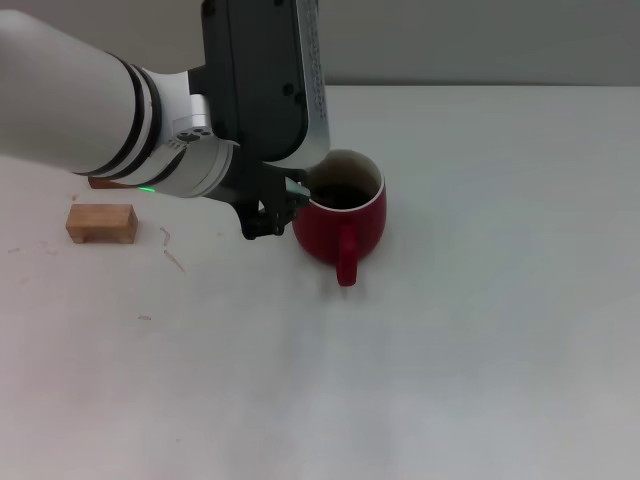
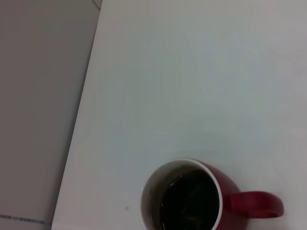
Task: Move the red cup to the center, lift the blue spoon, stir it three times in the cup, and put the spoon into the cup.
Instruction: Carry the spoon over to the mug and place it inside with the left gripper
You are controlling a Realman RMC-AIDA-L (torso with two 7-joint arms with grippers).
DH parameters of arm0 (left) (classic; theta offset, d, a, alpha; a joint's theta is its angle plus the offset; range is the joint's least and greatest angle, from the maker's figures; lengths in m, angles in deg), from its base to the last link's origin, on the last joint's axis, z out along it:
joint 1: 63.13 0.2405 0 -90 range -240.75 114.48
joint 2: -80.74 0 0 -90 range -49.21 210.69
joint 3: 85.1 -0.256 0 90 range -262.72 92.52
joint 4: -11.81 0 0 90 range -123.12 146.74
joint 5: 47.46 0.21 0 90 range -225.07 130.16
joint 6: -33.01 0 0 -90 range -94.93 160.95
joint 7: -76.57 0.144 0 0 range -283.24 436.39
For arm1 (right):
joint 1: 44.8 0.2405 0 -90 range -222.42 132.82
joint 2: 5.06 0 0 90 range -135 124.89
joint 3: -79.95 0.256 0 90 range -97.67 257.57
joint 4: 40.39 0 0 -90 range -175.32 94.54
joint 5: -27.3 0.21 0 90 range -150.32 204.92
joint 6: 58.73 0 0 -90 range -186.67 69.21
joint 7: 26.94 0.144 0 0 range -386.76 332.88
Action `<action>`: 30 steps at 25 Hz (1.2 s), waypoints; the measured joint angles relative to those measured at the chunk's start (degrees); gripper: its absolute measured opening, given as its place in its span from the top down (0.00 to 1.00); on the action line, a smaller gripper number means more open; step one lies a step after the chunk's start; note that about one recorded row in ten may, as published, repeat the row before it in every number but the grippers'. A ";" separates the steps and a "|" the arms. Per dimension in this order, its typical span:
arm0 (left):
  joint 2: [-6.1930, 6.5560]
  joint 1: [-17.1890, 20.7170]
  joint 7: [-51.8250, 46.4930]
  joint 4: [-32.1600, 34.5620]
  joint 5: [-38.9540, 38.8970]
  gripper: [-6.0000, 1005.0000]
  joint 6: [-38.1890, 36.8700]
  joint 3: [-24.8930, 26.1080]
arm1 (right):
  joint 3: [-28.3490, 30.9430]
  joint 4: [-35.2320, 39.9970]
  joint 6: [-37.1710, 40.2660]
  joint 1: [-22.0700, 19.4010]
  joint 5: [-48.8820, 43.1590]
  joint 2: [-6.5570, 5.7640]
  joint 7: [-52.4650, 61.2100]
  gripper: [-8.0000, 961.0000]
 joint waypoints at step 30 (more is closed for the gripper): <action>-0.28 -1.19 0.03 0.92 -1.24 0.80 -2.21 -1.46 | 0.00 0.09 0.15 -0.20 -0.03 0.00 -0.01 0.21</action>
